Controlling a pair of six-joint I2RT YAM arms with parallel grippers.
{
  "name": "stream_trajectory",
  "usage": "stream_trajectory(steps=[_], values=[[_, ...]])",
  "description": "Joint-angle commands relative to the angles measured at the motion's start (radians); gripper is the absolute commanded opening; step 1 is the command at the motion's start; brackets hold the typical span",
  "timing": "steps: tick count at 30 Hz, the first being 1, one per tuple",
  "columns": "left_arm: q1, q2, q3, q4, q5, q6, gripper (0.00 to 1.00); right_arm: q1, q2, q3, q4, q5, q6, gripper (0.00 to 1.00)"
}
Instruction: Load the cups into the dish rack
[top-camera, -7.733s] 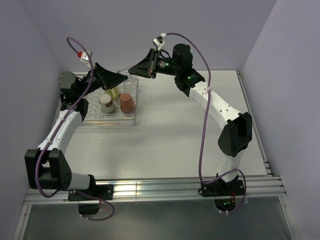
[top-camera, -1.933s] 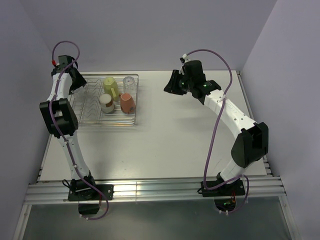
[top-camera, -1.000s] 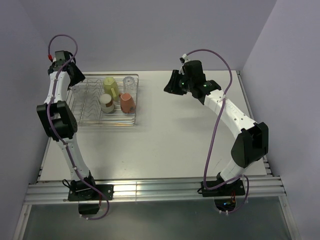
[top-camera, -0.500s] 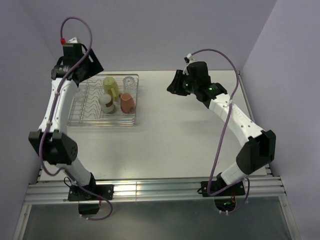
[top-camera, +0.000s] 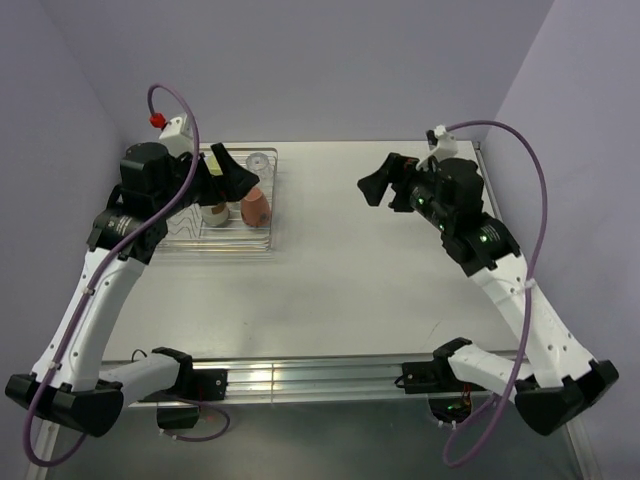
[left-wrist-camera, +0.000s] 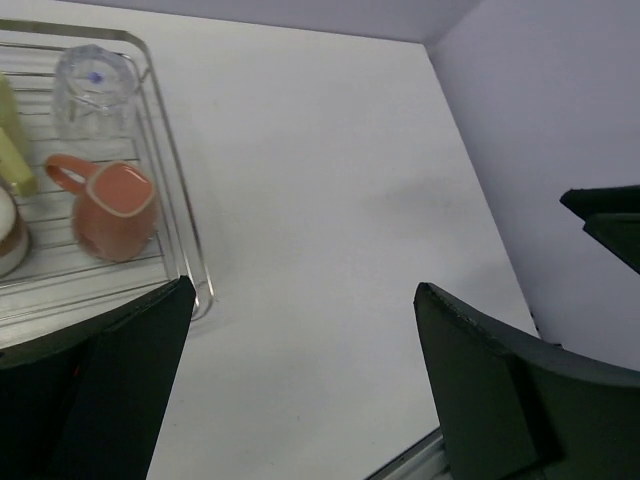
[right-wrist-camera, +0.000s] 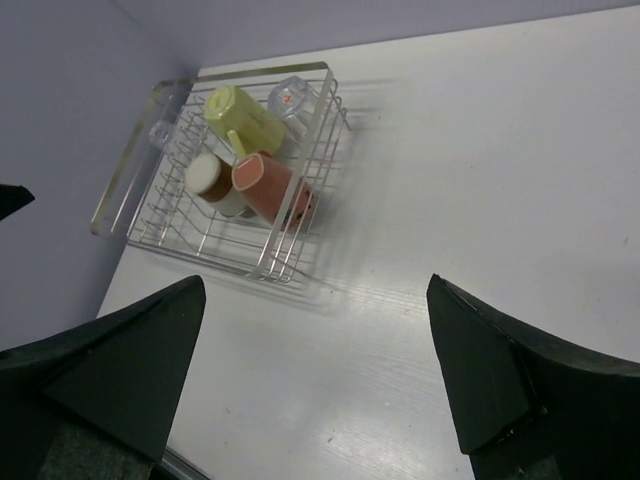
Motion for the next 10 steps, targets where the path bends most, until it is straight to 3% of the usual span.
stream_trajectory(steps=[1,10], values=[[-0.022,-0.054,-0.038,0.119,0.09,0.008,0.99,-0.005,-0.109,-0.063,0.037,0.07,-0.02,1.0],[-0.03,-0.103,-0.103,0.181,0.146,0.002,0.99,-0.005,-0.217,-0.137,0.065,0.112,-0.02,1.0]])
